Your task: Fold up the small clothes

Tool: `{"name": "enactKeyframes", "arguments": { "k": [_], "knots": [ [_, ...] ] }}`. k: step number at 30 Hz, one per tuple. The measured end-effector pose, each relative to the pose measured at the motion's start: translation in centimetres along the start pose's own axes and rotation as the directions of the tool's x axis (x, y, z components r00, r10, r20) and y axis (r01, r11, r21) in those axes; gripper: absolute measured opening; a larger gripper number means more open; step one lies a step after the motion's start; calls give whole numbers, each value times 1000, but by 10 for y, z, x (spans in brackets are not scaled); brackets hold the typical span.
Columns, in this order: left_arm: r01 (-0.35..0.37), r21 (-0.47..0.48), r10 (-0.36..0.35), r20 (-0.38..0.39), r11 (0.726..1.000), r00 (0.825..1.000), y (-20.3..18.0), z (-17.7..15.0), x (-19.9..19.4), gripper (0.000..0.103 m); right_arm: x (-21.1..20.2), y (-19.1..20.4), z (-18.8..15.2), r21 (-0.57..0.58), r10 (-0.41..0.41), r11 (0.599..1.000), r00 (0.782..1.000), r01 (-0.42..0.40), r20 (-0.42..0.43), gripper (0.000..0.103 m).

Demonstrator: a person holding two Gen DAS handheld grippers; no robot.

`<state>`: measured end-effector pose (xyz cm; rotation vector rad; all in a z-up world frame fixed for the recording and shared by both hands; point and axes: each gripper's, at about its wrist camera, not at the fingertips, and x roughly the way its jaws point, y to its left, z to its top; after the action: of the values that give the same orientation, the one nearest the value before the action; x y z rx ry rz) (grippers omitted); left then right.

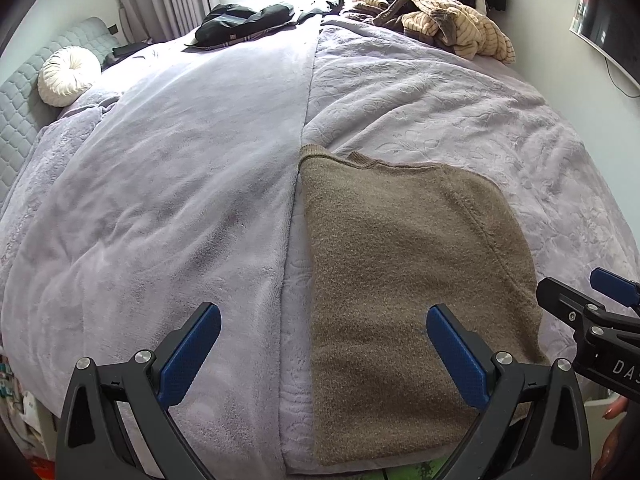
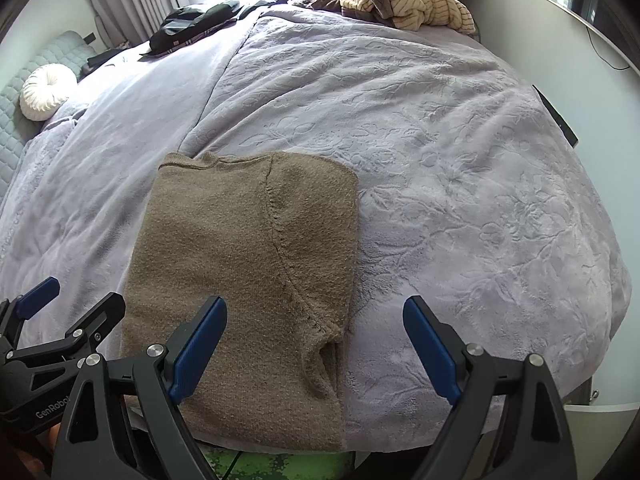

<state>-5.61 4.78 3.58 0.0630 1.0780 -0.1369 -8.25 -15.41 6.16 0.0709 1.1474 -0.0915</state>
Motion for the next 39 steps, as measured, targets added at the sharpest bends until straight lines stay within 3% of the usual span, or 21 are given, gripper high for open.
{"name": "enactKeyframes", "arguments": {
  "k": [39],
  "knots": [
    [-5, 1, 5, 12, 1000, 1000, 1, -2, -2, 103, -3, 3, -2, -2, 2, 1000, 1000, -2, 2, 92]
  ]
}}
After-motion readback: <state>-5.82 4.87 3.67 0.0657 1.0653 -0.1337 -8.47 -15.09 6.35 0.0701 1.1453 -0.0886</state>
